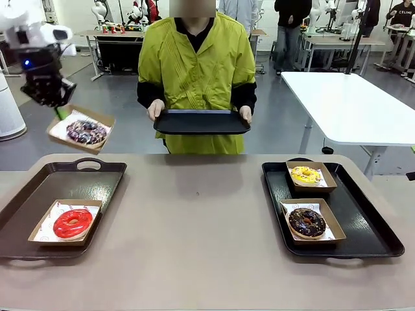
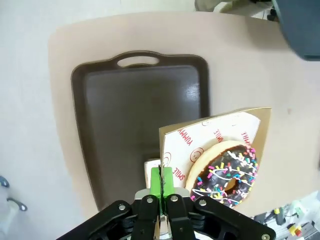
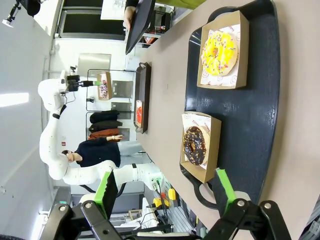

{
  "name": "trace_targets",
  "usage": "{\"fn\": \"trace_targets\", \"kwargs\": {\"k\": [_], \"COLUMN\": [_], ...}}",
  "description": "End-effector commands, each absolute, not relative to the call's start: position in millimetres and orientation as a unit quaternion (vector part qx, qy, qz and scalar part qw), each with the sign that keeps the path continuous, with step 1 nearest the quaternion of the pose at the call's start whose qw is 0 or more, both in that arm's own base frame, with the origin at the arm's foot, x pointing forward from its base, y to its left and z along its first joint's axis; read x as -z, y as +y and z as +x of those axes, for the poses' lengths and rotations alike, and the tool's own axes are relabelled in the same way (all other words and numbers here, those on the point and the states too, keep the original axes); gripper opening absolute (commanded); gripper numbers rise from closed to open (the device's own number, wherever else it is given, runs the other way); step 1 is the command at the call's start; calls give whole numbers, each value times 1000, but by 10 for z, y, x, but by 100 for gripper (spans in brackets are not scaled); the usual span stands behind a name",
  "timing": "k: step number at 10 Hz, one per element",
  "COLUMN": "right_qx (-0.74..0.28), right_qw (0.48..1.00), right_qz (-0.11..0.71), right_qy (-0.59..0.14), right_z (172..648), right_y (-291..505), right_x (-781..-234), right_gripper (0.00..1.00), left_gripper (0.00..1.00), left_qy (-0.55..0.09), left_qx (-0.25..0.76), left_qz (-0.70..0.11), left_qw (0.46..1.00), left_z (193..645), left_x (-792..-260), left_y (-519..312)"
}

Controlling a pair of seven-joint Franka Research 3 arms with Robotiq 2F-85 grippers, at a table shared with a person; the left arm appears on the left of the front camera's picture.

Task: Individually package the donuts and arrange them on the tray.
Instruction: Place the picked Paper togo box on the Handle tray.

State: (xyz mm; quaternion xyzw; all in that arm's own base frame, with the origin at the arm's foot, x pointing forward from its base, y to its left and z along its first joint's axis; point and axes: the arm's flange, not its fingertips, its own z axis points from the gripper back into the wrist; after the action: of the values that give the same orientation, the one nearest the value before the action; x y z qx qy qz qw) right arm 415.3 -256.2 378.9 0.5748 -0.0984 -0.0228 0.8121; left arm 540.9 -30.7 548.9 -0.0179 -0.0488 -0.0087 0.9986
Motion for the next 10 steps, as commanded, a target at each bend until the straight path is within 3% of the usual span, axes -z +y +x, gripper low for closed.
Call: {"fn": "trace_targets", "kwargs": {"k": [1, 5, 10], "right_qx": [20, 20, 20], "right_qw": [815, 815, 815], "right_qz": [572, 572, 572], "right_qy": [-93, -93, -93], "right_z": [4129, 4129, 4129], "right_y": [-2555, -2555, -2555], "right_x": [-3795, -3795, -3795], "right_gripper": [100, 100, 100], "left_gripper": [1, 1, 1], "left_qy": [-59, -44, -32], "left_qx": [6, -7, -15], "left_qz": [-21, -20, -15], "left_qw": [998, 999, 999], "left_z": [5316, 5449, 5453], "left_x": [-5037, -4413, -4263], "left_y": [-183, 50, 16]}}
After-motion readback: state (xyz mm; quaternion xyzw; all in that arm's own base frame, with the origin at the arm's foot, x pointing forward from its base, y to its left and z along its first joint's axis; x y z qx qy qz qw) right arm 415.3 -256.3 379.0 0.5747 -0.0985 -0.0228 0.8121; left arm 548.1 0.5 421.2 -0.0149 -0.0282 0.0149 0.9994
